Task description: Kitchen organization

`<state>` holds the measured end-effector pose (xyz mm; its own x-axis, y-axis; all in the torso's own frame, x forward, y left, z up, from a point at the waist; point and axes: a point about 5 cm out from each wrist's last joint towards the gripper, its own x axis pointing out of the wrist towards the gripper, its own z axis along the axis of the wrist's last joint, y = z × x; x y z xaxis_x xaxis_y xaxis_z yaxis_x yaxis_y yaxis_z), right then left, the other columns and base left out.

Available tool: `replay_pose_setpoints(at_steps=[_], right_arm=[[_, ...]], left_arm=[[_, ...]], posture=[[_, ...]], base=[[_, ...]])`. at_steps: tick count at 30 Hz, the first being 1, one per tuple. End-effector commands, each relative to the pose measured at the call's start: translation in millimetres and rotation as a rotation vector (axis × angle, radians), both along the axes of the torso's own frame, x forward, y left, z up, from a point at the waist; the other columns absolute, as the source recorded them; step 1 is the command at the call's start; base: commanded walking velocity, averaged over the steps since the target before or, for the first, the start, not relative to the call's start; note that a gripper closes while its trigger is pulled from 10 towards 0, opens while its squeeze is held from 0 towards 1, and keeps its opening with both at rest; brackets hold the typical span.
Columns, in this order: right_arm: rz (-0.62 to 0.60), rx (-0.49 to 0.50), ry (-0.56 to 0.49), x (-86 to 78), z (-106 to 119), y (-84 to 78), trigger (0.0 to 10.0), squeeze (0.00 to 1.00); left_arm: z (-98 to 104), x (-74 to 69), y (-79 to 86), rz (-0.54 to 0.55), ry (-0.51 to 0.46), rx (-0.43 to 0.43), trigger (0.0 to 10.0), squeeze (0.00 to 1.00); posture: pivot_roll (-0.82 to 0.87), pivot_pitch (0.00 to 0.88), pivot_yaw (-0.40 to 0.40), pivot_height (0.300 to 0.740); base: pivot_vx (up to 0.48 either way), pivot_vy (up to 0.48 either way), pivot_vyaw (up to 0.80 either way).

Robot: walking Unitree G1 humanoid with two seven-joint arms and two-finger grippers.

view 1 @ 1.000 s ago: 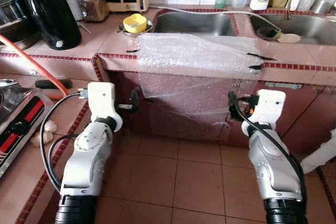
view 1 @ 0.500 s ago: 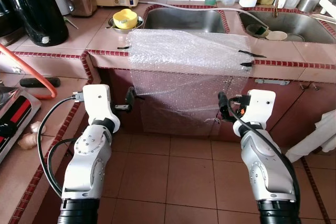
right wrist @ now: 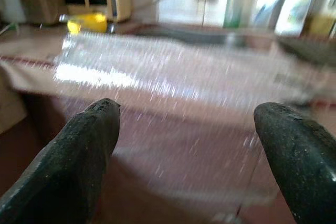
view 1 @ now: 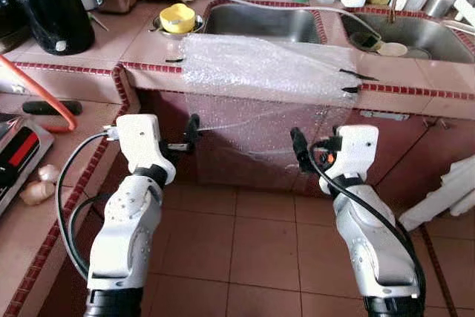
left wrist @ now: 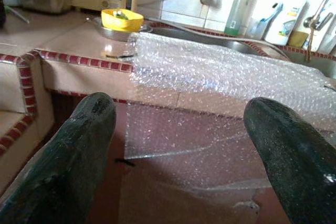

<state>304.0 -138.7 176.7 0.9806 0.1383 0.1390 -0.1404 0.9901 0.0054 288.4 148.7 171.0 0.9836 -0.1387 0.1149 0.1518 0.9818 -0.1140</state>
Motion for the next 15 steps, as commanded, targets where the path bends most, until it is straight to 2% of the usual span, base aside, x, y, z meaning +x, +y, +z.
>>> replay_pose_setpoints(at_steps=[1, 4, 7, 8, 15], right_arm=[[-0.025, -0.001, -0.029, -1.2, 5.8, -4.4, 10.0, 0.00], [-0.033, -0.037, -0.026, -0.7, 4.8, -8.2, 10.0, 0.00], [-0.057, -0.021, 0.006, 1.1, 0.8, -11.7, 10.0, 0.00], [-0.061, 0.000, 0.030, 2.1, -1.3, -11.7, 10.0, 0.00], [-0.080, -0.019, 0.021, -0.4, -3.6, -13.4, 10.0, 0.00]], left_arm=[[0.5, -2.1, 0.4, -0.004, -0.009, 0.014, 10.0, 0.00], [-4.0, -3.9, 2.5, 0.017, 0.007, -0.004, 10.0, 0.00], [-5.4, -5.3, 0.8, 0.007, 0.014, -0.001, 10.0, 0.00], [-6.4, -5.7, 0.0, 0.000, 0.022, 0.003, 10.0, 0.00], [-7.3, -2.6, -5.9, -0.039, 0.032, 0.008, 10.0, 0.00]], posture=[[0.02, 0.075, -0.060, 0.740], [0.02, 0.080, -0.060, 0.740], [0.02, 0.082, -0.056, 0.740], [0.02, 0.082, -0.049, 0.740], [0.01, 0.082, -0.025, 0.740]], base=[[0.240, 0.000, 0.00], [0.246, 0.000, 0.00], [0.254, 0.000, 0.00], [0.255, 0.000, -0.78], [0.253, 0.000, -0.78]])
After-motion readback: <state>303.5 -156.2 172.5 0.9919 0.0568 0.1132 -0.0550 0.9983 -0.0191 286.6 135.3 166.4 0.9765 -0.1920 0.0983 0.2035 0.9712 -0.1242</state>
